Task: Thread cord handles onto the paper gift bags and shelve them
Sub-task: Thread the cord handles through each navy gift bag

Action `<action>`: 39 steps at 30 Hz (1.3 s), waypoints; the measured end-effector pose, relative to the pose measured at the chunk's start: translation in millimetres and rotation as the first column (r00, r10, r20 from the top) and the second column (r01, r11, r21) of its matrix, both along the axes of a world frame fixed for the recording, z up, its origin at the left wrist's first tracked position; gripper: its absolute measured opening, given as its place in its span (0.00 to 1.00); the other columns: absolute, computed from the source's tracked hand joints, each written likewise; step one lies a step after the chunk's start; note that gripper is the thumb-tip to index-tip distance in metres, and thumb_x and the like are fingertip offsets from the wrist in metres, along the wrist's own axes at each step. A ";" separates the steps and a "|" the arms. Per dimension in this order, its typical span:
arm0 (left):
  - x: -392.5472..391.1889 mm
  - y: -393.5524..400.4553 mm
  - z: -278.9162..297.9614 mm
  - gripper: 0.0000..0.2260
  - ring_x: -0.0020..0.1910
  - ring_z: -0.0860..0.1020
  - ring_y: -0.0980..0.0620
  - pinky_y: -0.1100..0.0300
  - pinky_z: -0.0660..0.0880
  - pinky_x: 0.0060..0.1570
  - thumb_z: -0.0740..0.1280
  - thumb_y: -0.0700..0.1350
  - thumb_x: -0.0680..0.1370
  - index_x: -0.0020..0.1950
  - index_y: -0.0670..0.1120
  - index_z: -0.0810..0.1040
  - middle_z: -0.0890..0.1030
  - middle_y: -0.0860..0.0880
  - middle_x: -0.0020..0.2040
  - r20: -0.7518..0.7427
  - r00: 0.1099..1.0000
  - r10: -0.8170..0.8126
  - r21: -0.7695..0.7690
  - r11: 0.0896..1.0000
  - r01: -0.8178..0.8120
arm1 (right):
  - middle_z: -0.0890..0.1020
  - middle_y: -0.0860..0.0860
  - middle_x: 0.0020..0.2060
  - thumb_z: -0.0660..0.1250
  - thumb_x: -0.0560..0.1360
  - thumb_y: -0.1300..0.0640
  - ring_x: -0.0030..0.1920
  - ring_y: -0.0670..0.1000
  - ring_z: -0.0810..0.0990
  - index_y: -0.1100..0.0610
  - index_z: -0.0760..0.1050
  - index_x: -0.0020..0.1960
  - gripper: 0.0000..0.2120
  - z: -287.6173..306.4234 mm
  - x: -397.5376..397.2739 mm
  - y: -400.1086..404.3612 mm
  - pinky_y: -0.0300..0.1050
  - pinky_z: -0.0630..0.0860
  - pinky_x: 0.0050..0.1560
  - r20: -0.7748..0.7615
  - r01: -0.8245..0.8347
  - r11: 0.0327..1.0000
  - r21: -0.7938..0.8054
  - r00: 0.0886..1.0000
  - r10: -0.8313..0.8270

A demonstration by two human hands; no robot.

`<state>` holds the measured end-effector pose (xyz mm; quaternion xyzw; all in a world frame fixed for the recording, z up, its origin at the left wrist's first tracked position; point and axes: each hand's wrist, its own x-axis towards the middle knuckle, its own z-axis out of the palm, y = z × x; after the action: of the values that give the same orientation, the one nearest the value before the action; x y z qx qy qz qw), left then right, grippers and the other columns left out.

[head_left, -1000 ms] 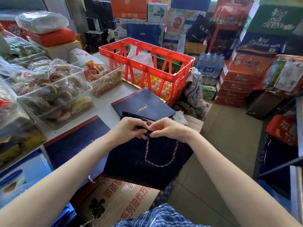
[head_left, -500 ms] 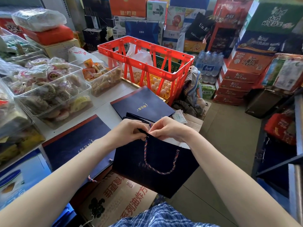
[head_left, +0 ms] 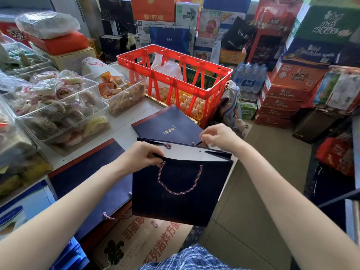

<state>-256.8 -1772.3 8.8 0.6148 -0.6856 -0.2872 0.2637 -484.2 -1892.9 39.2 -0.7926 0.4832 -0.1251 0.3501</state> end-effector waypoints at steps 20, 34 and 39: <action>-3.7 -0.5 -9.9 0.15 0.30 0.77 0.63 0.73 0.74 0.39 0.72 0.37 0.72 0.54 0.50 0.73 0.71 0.48 0.51 0.032 0.983 0.183 0.008 0.983 -0.183 | 0.69 0.48 0.28 0.63 0.77 0.60 0.37 0.50 0.68 0.56 0.70 0.31 0.15 -44.4 -0.1 9.9 0.37 0.63 0.32 -0.251 -0.018 0.995 0.095 0.967 0.042; -31.9 -10.9 -11.5 0.09 0.53 0.77 0.48 0.67 0.65 0.49 0.63 0.36 0.76 0.50 0.44 0.82 0.76 0.44 0.53 0.098 0.959 0.267 -0.020 0.964 -0.267 | 0.65 0.50 0.21 0.62 0.71 0.65 0.23 0.47 0.67 0.57 0.64 0.25 0.18 -46.9 7.1 31.1 0.36 0.68 0.22 -0.129 0.168 0.979 0.116 0.980 -0.153; -61.6 -4.5 -18.3 0.11 0.39 0.78 0.57 0.67 0.75 0.41 0.60 0.41 0.80 0.61 0.45 0.75 0.78 0.44 0.49 -0.273 0.945 0.182 0.315 0.945 -0.091 | 0.77 0.60 0.40 0.64 0.75 0.65 0.30 0.46 0.81 0.67 0.75 0.46 0.04 -58.0 28.8 56.5 0.41 0.81 0.33 0.259 0.077 0.838 0.541 0.932 -0.252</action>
<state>-318.4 -1776.8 -9.5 0.6434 -0.5419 -0.4577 0.2880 -455.4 -1836.4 -18.8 -0.5916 0.5029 -0.1460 0.6130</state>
